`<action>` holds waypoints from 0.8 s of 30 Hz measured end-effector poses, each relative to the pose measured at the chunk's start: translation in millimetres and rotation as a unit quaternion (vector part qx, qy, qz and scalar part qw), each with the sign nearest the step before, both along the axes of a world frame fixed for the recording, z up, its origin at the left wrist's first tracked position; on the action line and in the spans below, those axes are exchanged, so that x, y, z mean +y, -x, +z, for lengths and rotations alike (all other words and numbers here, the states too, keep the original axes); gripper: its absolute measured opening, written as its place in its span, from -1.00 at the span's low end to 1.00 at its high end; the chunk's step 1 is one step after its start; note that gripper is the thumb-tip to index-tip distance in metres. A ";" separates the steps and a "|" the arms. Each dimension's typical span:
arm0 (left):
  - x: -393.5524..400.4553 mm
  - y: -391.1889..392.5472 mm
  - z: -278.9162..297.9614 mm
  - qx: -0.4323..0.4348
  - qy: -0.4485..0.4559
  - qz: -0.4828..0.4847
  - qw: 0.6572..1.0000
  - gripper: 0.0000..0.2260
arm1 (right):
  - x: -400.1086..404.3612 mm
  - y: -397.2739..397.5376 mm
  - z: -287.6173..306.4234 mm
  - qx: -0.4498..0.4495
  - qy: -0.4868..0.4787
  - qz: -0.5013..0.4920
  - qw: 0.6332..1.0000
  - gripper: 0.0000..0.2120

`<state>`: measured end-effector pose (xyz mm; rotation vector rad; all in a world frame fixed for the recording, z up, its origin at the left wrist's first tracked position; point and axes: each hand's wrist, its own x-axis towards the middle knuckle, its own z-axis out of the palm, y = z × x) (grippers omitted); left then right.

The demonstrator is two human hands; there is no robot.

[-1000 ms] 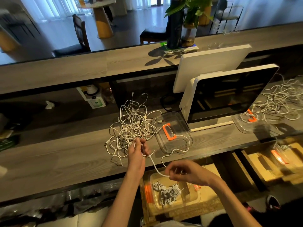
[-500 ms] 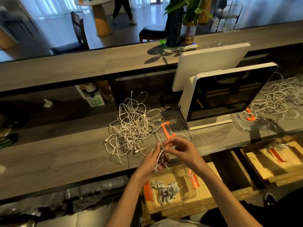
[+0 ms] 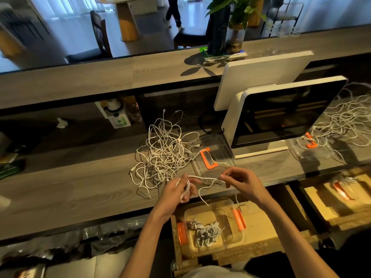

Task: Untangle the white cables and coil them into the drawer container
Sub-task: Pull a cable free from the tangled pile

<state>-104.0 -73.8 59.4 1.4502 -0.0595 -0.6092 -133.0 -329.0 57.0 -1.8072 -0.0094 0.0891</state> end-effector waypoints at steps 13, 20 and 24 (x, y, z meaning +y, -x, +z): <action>-0.2 -15.1 -10.2 -0.012 0.022 0.175 0.984 -0.58 | -7.2 8.8 -12.3 0.018 0.013 0.048 0.999 -0.81; -18.3 -3.8 -10.6 -0.005 0.004 0.133 0.991 -0.62 | -36.2 12.7 -33.0 0.003 0.147 0.033 0.989 -0.80; -31.0 1.1 -17.8 0.015 0.008 0.139 0.990 -0.64 | -47.0 12.7 -37.8 -0.010 0.184 0.023 0.983 -0.82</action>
